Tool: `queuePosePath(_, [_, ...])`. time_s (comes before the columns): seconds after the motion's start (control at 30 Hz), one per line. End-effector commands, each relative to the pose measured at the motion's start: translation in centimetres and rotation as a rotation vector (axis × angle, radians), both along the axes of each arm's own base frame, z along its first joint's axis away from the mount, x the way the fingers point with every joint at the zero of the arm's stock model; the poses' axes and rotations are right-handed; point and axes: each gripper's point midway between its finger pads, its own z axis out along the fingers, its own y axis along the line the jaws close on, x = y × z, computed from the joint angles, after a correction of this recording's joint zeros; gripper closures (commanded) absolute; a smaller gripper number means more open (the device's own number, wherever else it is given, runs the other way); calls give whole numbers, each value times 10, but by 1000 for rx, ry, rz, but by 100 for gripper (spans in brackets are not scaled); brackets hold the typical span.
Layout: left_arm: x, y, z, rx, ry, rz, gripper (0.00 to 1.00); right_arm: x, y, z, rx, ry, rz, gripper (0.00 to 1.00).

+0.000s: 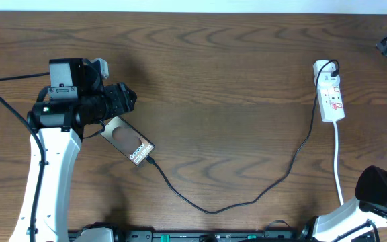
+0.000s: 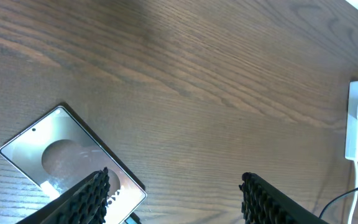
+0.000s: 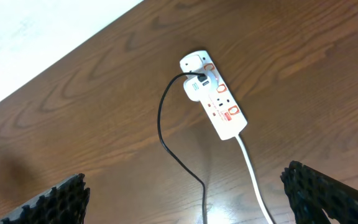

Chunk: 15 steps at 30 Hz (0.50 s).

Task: Plug charger to phone and switch on socket
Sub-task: 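Raise the right gripper away from the power strip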

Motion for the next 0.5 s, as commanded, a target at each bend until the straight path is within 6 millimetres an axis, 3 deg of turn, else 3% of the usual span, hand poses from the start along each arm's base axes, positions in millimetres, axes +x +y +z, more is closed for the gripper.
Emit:
queuePosePath(0.0, [3, 1, 6, 8, -14, 3, 34, -1, 2, 1, 1, -1, -8, 1])
queuePosePath(0.47, [3, 1, 6, 8, -14, 3, 34, -1, 2, 1, 1, -1, -8, 1])
